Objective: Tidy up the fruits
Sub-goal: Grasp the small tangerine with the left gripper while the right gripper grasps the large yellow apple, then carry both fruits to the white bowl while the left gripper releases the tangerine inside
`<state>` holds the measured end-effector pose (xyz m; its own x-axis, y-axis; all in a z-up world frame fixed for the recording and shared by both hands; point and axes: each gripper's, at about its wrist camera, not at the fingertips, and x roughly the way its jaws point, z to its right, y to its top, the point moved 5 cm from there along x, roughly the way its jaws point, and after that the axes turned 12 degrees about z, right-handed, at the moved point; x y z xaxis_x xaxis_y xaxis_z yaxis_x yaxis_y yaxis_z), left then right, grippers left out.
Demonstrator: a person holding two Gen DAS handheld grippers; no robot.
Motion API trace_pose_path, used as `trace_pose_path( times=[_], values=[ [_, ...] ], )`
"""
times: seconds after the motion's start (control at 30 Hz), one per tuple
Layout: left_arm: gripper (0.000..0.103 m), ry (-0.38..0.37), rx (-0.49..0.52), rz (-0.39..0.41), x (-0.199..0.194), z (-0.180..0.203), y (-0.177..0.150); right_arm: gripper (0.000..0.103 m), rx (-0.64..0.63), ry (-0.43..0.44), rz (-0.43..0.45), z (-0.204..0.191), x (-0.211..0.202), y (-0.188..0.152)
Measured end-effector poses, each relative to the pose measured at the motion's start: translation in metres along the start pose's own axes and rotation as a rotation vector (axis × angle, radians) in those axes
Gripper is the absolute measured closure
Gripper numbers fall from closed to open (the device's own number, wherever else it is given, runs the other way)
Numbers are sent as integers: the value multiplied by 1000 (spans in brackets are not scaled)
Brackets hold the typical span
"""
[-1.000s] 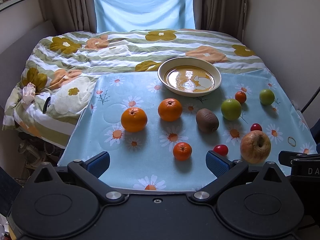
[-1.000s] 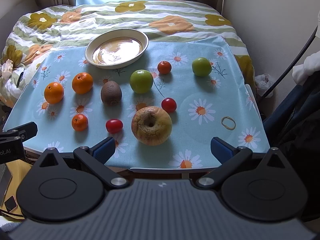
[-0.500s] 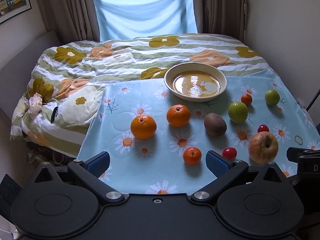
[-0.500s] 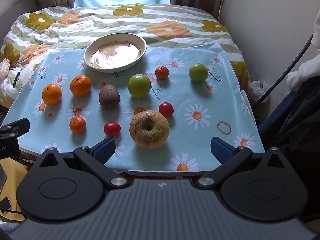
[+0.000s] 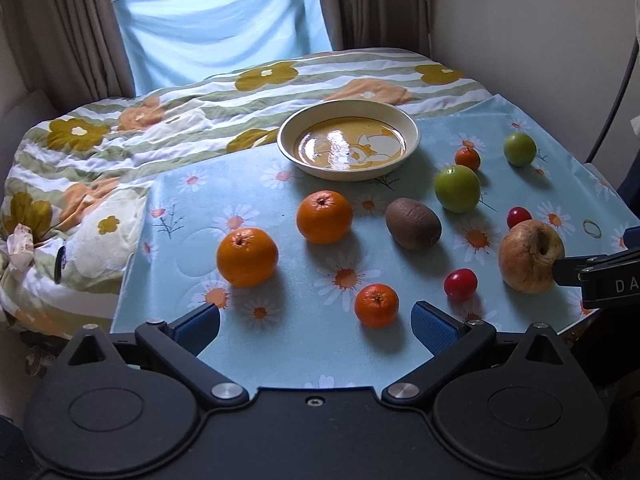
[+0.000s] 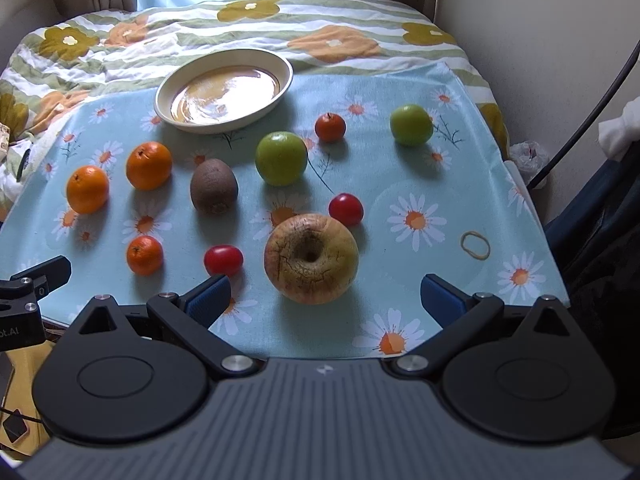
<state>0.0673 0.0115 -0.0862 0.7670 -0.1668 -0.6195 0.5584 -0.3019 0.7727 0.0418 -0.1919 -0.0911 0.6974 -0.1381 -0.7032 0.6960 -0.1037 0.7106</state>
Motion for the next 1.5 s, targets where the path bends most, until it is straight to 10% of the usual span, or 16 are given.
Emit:
trace_pose_path(
  times=[0.47,0.8,1.5],
  values=[
    [23,-138,71,-32,61,27,-31,0,5,-8,-25,0,53,-21],
    [60,-159,117,-34,81,42,-35,0,-13,12,-4,-4,64,-21],
    [62,-106,74,-46,78,47,-36,12,-76,94,-4,-8,78,-13]
  ],
)
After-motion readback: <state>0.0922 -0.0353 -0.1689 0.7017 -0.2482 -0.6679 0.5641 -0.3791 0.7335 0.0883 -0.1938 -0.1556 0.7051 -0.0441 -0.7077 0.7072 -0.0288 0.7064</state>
